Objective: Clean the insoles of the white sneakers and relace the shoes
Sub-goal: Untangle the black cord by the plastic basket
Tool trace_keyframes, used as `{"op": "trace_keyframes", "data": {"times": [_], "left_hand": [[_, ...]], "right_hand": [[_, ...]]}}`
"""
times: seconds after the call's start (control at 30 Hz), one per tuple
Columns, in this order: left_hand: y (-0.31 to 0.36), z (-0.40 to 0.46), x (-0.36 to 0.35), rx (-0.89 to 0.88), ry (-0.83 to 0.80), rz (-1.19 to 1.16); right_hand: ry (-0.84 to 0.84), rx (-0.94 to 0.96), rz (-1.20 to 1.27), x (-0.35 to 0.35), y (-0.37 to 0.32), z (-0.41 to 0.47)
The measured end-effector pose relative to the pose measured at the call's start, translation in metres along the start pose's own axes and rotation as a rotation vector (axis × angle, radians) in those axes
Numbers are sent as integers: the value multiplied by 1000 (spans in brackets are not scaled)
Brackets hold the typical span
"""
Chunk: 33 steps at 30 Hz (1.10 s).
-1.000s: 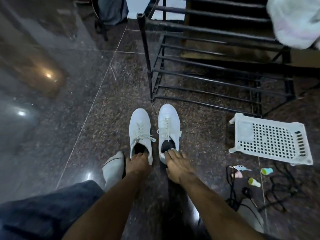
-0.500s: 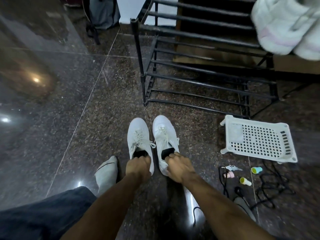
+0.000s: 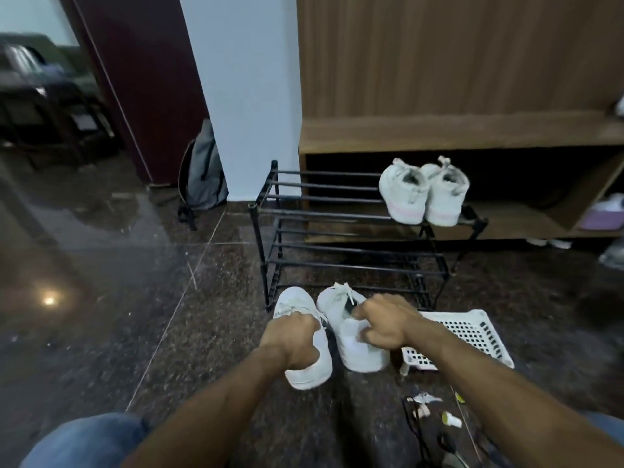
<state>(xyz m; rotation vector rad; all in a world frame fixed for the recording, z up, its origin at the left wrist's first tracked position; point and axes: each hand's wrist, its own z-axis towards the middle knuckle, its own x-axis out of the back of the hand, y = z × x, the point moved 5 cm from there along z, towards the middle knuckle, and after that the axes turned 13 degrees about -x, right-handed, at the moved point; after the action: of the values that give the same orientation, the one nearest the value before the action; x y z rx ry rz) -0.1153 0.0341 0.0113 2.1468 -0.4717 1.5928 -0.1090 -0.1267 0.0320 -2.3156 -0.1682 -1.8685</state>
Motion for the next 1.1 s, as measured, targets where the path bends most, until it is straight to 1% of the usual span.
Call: {"op": "trace_keyframes", "data": {"times": [0.13, 0.23, 0.33, 0.43, 0.6, 0.8, 0.97, 1.1], "left_hand": [[8, -10, 67, -84, 152, 42], [10, -12, 109, -120, 246, 115], [10, -8, 145, -141, 320, 160], [1, 5, 171, -139, 350, 194], [-23, 50, 195, -102, 369, 246], [-58, 120, 205, -36, 346, 284], [-82, 170, 190, 16, 355, 256], [-85, 192, 181, -12, 411, 235]], "right_hand": [[158, 8, -22, 71, 7, -21], [272, 4, -36, 118, 13, -29], [348, -26, 14, 149, 23, -24], [420, -60, 93, 168, 34, -8], [493, -125, 124, 177, 38, 43], [473, -185, 149, 166, 44, 135], [471, -210, 112, 147, 52, 191], [517, -206, 90, 135, 52, 214]]}}
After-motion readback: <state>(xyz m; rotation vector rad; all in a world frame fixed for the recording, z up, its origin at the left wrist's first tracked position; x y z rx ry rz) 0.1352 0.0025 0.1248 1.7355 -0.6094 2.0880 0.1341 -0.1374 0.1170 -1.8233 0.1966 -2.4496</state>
